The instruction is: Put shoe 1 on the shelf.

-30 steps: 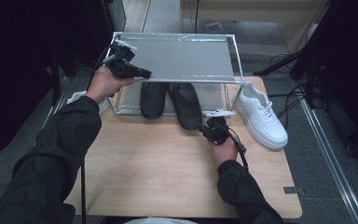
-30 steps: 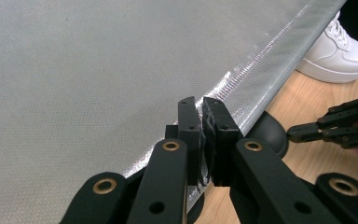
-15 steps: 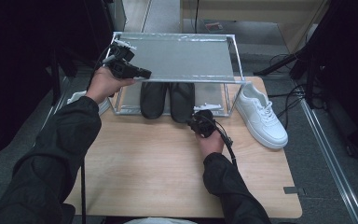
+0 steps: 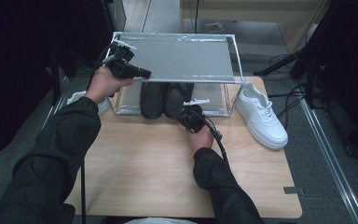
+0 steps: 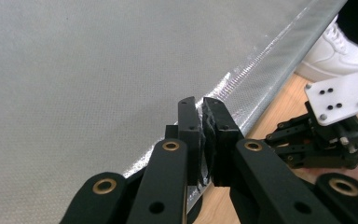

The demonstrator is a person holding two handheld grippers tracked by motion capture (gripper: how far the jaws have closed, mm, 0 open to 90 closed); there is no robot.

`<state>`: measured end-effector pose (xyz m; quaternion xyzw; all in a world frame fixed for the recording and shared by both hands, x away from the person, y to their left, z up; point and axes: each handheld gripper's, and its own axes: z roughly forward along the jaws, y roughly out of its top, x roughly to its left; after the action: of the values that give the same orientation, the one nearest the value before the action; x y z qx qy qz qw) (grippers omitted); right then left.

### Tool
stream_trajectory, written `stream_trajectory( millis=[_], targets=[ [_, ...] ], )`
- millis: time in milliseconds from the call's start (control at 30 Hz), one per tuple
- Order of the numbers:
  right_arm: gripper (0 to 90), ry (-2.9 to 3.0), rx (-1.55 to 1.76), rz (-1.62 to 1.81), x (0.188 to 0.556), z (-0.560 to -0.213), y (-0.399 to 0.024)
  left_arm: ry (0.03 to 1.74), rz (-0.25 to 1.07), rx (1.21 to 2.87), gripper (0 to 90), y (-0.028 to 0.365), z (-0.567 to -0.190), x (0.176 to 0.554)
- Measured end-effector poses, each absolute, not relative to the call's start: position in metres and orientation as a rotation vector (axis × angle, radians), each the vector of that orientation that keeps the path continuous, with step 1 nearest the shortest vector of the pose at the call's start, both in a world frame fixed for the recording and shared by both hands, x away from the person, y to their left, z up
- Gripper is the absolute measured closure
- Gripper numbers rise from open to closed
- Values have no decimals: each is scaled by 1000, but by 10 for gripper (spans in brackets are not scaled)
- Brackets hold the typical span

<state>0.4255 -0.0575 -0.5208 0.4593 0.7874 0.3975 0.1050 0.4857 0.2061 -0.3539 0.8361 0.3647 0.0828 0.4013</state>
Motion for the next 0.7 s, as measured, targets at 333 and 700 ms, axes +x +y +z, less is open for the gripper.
stream_trajectory(
  millis=[333,700],
  targets=[
    [879,2379,1296,1219,409,-508,-73,965,165,2057,742,205,-347,480],
    [678,2440,1220,1317,377,-488,-103,905,102,2062,539,205,-334,447]
  ],
)
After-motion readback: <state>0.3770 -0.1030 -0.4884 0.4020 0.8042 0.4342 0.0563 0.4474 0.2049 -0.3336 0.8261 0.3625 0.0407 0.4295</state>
